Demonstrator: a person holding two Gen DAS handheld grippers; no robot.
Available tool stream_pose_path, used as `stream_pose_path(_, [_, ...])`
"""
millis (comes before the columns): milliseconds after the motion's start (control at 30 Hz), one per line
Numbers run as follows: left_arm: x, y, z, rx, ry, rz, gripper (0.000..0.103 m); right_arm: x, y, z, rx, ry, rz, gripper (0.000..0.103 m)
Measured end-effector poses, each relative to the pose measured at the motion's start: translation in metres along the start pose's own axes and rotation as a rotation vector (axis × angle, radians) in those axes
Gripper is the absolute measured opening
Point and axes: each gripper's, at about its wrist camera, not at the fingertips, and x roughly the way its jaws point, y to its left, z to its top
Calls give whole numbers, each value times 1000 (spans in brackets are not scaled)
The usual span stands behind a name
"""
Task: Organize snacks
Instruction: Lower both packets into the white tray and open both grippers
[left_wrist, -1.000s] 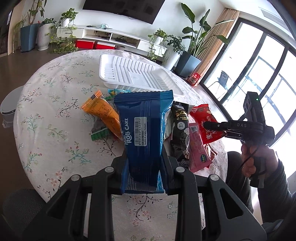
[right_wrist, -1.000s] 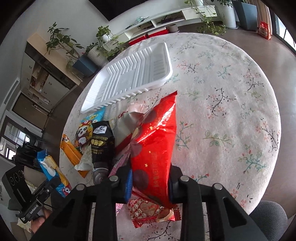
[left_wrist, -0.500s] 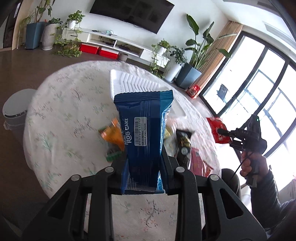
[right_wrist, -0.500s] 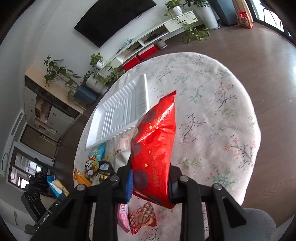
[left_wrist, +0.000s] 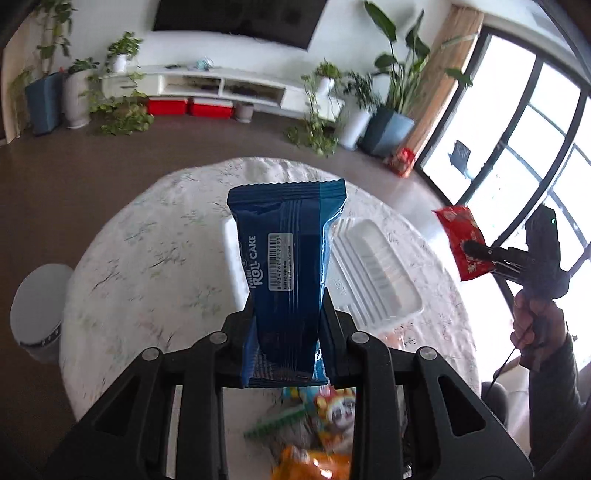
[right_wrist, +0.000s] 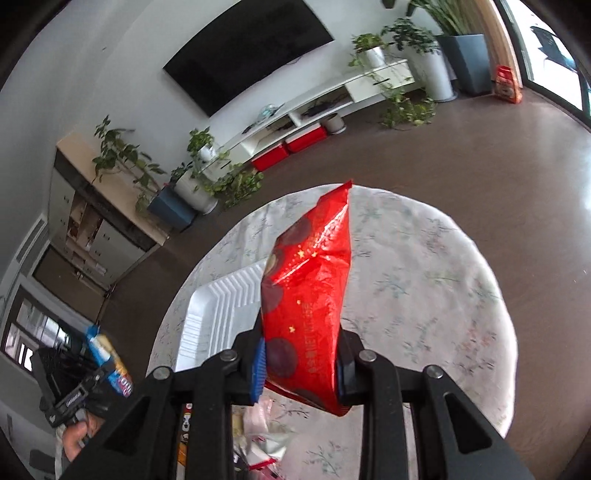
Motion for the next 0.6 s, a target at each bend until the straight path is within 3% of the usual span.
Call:
stream_pose_path(67, [26,-4,11,10,41,10,26,35,12,5,-27,62,23,30])
stream_pose_path(267, [97,0,23,-12,169,25,26,116,26,0,-109,215,-24,30])
stream_pose_path(600, [157,-4,15,30,255,100,26,154,7,-12,-94,291,-48,30])
